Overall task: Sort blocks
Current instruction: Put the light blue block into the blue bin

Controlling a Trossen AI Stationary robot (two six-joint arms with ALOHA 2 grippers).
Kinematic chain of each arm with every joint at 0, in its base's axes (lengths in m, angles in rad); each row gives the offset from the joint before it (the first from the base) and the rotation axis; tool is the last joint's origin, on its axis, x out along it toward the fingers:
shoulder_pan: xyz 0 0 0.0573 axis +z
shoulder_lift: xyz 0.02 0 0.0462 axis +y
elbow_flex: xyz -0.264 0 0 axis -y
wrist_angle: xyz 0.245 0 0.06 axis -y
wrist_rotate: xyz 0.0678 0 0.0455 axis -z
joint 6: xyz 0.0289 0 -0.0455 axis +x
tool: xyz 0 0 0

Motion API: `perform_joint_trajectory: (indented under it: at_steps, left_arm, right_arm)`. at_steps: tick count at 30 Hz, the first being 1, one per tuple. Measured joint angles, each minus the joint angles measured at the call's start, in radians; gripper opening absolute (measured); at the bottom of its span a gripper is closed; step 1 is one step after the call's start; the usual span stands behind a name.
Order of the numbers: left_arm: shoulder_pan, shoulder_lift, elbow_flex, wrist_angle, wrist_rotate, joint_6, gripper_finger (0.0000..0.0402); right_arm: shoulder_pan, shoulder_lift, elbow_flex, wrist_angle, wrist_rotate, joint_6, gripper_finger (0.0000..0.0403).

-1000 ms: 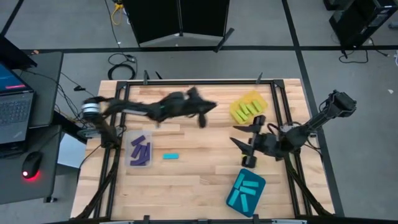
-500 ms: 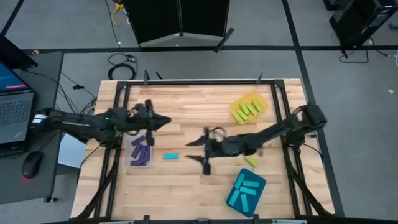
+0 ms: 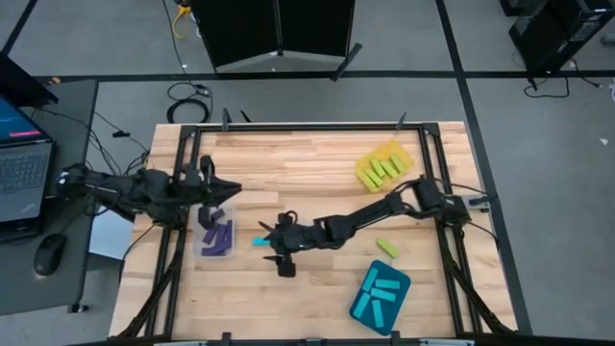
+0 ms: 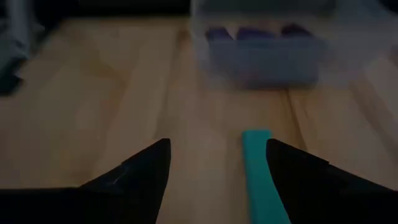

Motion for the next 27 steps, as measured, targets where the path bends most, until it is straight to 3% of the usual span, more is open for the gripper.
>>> perform_joint_trajectory:
  at_steps: [14, 18, 23, 27]
  left_arm:
    - [-0.028, -0.077, 0.000, -0.066, -0.023, 0.021, 0.0053]
    - [-0.028, -0.087, 0.000, -0.070, -0.024, 0.021, 0.0053]
    - [-0.028, -0.087, 0.000, -0.090, -0.024, 0.012, 0.0053]
    - [-0.028, -0.088, 0.000, -0.112, -0.024, -0.032, 0.0053]
  right_arm:
    - [-0.063, 0.136, 0.100, -0.168, -0.009, 0.024, 0.0252]
    - [-0.063, 0.136, 0.101, -0.189, 0.006, 0.025, 0.0210]
    - [-0.061, 0.136, 0.100, -0.196, 0.037, 0.025, 0.0118]
    - [-0.059, 0.130, 0.099, -0.199, 0.061, 0.018, 0.0117]
